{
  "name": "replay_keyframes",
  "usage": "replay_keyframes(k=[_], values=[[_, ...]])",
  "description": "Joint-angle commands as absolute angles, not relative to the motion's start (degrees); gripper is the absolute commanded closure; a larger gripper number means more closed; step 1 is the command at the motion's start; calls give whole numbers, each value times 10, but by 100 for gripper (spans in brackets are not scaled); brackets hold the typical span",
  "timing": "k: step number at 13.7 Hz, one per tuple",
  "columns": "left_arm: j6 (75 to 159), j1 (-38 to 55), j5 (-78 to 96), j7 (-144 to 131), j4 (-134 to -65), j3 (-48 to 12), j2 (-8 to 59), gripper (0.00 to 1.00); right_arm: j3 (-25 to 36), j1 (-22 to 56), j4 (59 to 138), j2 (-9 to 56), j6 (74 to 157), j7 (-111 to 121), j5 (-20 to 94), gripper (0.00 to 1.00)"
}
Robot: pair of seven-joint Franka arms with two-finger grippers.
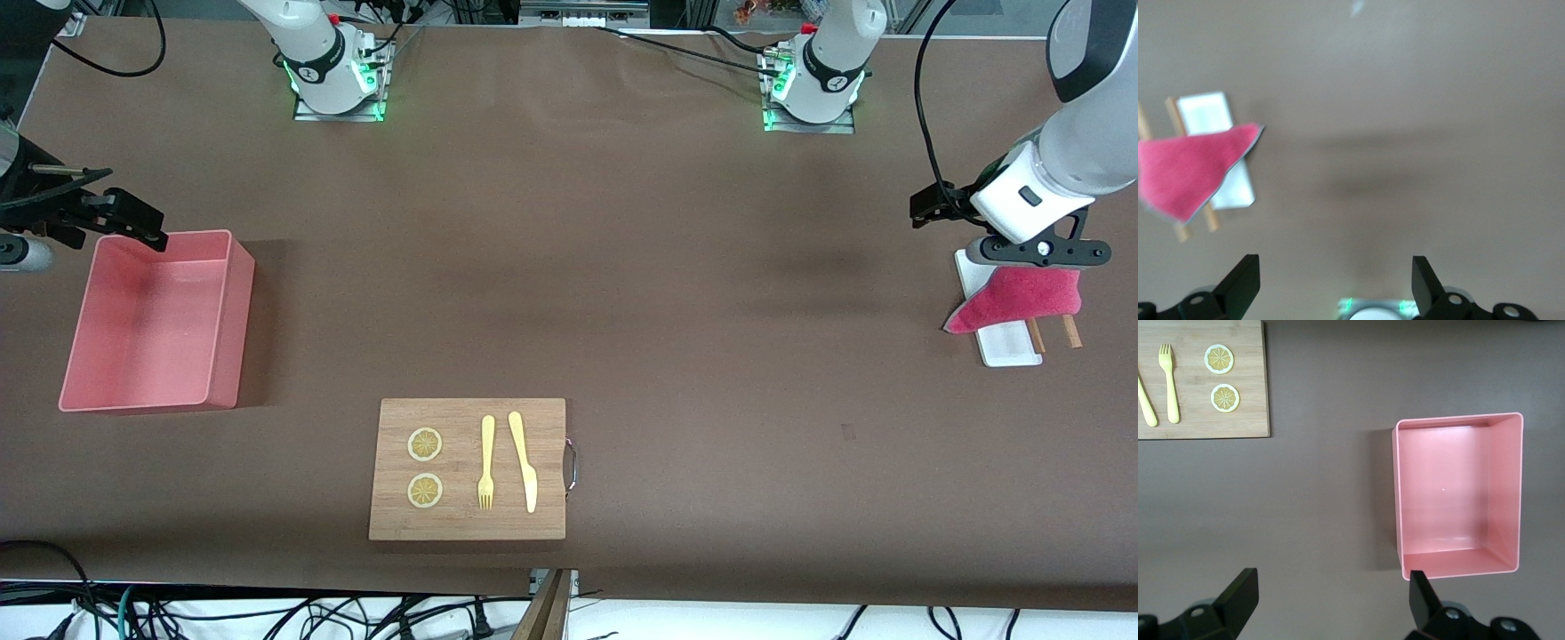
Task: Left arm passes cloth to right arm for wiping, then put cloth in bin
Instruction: 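Lower the left gripper onto the pink cloth on the white tray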
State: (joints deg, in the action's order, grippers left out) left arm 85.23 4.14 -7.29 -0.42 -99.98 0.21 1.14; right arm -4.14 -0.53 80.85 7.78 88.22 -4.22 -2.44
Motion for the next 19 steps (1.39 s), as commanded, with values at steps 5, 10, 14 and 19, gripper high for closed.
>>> replay_keyframes(k=[5,10,14,19], values=[[835,21,-203,222,-985,6,71,0,-43,-8,803,79,882,-44,-26,0],[964,-69,-232,426,-1040,5,83,0,-43,-7,803,82,883,-45,-25,0],[1065,-135,-232,520,-1071,4,97,0,-45,-6,803,82,884,-43,-25,0],[1235,-204,-224,743,-1068,4,198,0,-43,-9,803,83,891,-42,-25,0]])
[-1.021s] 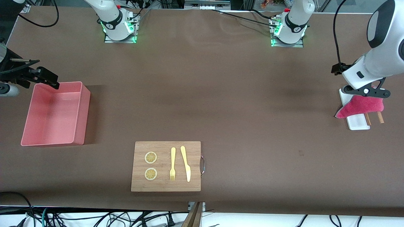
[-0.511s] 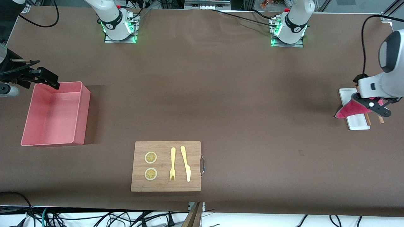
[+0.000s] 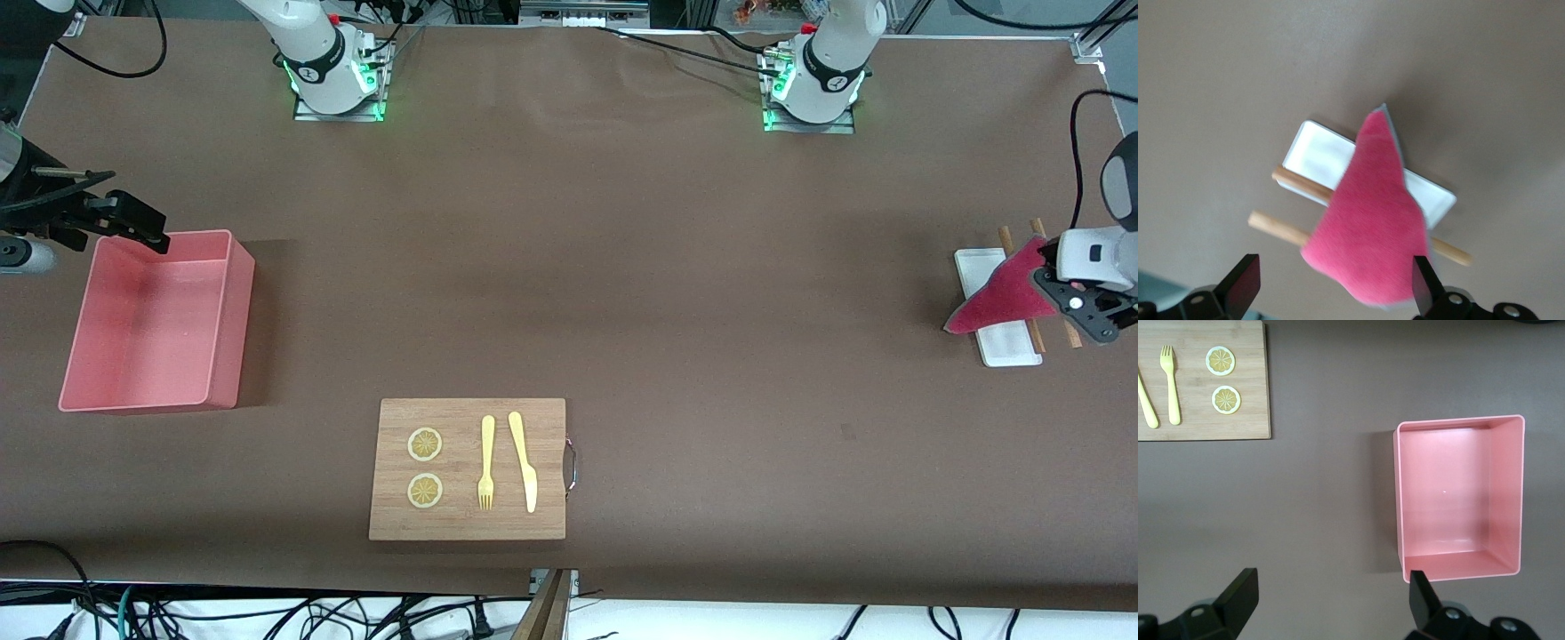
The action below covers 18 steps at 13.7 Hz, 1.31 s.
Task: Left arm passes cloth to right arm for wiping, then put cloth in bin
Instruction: 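Lower the left gripper onto the pink cloth on the white tray, then close the left gripper on the pink cloth and lift it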
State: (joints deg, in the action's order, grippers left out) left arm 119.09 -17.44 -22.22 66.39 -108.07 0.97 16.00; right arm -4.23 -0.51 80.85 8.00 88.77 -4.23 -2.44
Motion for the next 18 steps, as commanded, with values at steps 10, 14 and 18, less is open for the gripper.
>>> replay_keyframes(k=[10,14,18], values=[[1243,-221,-224,830,-1068,4,236,28,-41,-9,803,83,891,-39,-25,0],[1226,-229,-224,844,-1067,4,239,53,-42,-9,803,83,891,-41,-26,0],[1205,-228,-223,844,-1064,3,236,88,-42,-8,803,86,890,-38,-26,0]])
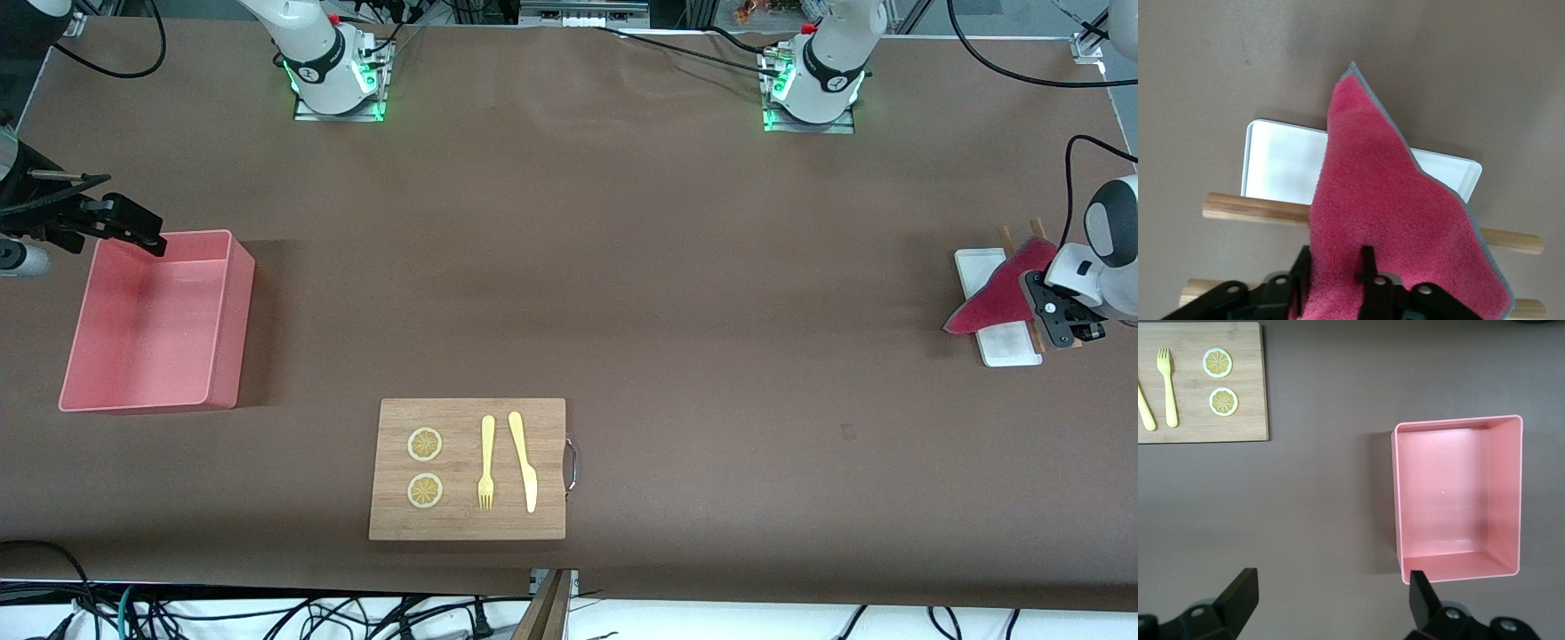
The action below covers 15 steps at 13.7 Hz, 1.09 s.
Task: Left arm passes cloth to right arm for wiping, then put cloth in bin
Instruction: 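Close the left gripper on the pink cloth and lift it, then carry the cloth with the left gripper while the right gripper approaches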
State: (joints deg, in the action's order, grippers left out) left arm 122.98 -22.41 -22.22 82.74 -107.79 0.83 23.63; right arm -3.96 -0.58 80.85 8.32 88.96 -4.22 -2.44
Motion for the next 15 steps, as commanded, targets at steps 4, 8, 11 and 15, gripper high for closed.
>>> replay_keyframes(k=[4,8,11,15], values=[[1161,-224,-221,843,-1041,-11,233,100,-41,-9,810,87,890,-35,-28,0],[1024,-223,-194,843,-964,-64,223,100,-45,-20,831,81,882,-33,-27,0],[938,-221,-123,831,-912,-117,224,100,-47,-20,839,79,882,-33,-29,0],[914,-212,27,725,-907,-187,229,100,-47,-26,898,78,884,-35,-26,0]])
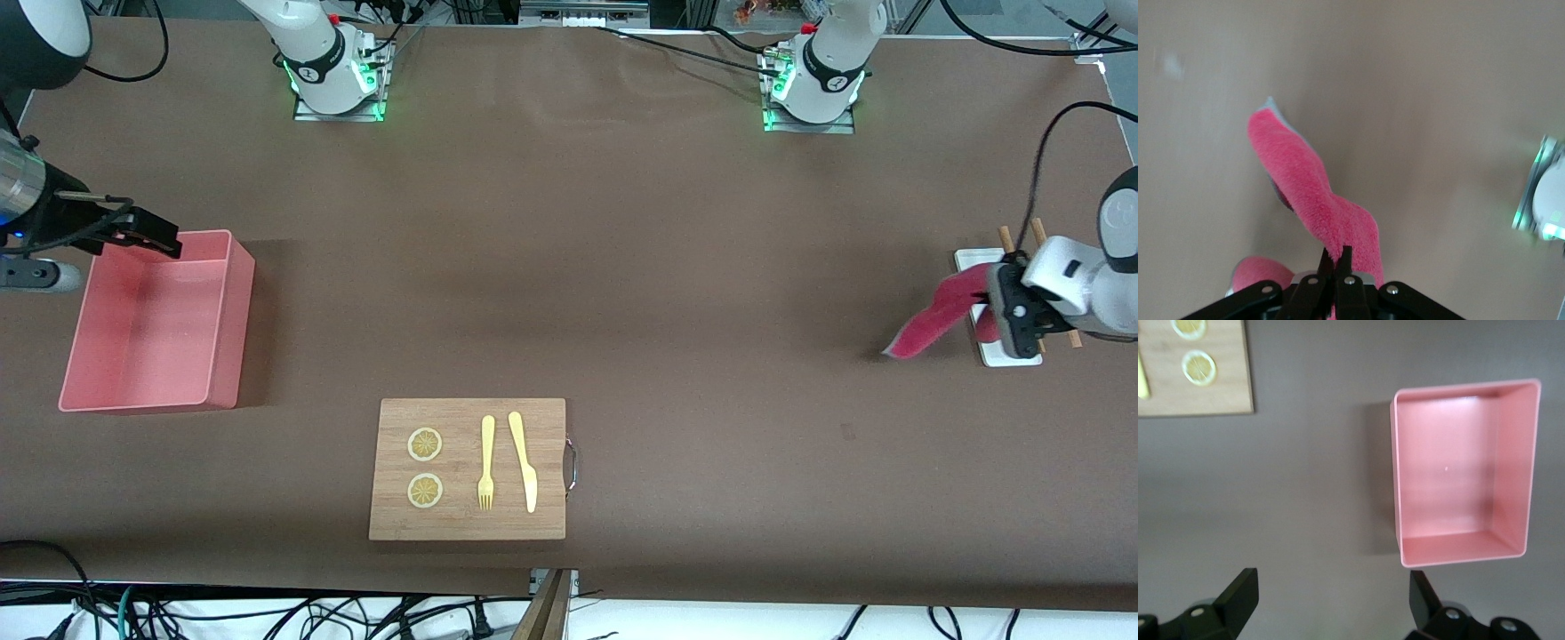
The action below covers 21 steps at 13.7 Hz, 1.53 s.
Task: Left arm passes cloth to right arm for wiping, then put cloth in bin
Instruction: 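Carry the cloth with the left gripper while the right gripper approaches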
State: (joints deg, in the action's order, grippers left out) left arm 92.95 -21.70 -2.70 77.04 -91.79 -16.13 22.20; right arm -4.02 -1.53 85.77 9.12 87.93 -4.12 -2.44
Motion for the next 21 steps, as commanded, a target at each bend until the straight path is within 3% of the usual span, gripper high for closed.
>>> replay_keyframes(k=[1,8,13,21], values=[[914,-199,63,690,-907,-194,230,100,-49,-25,897,80,889,-46,-23,0],[970,-46,322,598,-898,-195,271,100,-119,-25,931,108,994,-251,75,0],[1022,56,377,610,-823,-196,305,100,-181,-16,941,154,1098,-473,139,0],[1285,218,400,609,-824,-195,309,100,-206,18,942,212,1190,-557,229,0]])
